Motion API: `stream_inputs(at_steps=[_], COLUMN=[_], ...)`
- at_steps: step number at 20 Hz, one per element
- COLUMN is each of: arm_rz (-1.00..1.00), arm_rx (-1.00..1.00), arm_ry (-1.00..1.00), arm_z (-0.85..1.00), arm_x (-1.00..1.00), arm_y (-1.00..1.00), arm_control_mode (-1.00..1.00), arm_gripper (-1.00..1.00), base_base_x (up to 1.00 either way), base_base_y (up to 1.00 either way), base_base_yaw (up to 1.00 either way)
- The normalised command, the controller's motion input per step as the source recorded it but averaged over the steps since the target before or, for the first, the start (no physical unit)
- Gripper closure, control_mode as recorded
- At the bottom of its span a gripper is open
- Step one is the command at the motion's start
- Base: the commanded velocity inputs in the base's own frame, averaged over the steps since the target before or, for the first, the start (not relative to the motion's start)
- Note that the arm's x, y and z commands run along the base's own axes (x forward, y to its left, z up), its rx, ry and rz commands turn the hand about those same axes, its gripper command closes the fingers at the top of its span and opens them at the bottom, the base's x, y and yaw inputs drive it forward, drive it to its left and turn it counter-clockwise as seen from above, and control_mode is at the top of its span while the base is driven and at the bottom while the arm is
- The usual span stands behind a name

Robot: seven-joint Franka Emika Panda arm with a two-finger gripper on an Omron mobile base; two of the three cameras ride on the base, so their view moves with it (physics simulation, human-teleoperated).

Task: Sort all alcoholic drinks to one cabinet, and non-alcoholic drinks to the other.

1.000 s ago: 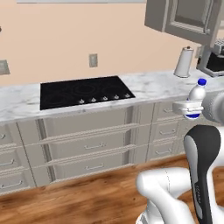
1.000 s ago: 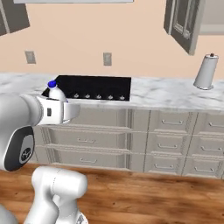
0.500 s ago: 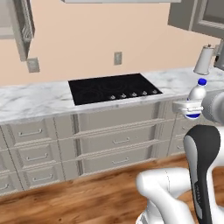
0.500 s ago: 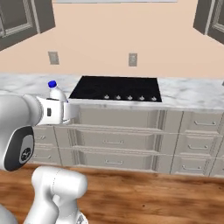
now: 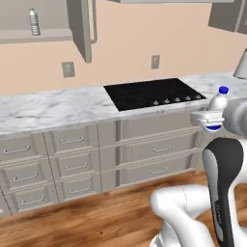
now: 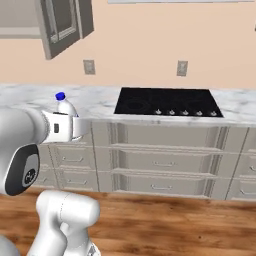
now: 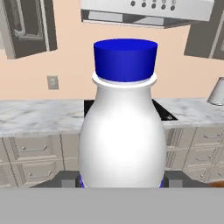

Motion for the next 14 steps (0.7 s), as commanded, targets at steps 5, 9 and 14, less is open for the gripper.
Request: stream_inputs(at_steps=[5, 9, 14], arm_rz=[0.0, 0.0, 0.0], arm_rx=[0.0, 0.0, 0.0], arm_ry=[0.0, 0.0, 0.0], arm_z=[0.0, 0.0, 0.0], arm_x=[0.0, 0.0, 0.0], arm_y=[0.0, 0.0, 0.0], arm_control_mode=[1.0, 1.0, 1.0], arm_gripper=[1.0, 1.0, 1.0], base_base_x=[-0.01, 0.0, 0.0], base_base_y=[0.8, 0.71, 0.68], base_base_yaw=[-0.03, -0.02, -0.01])
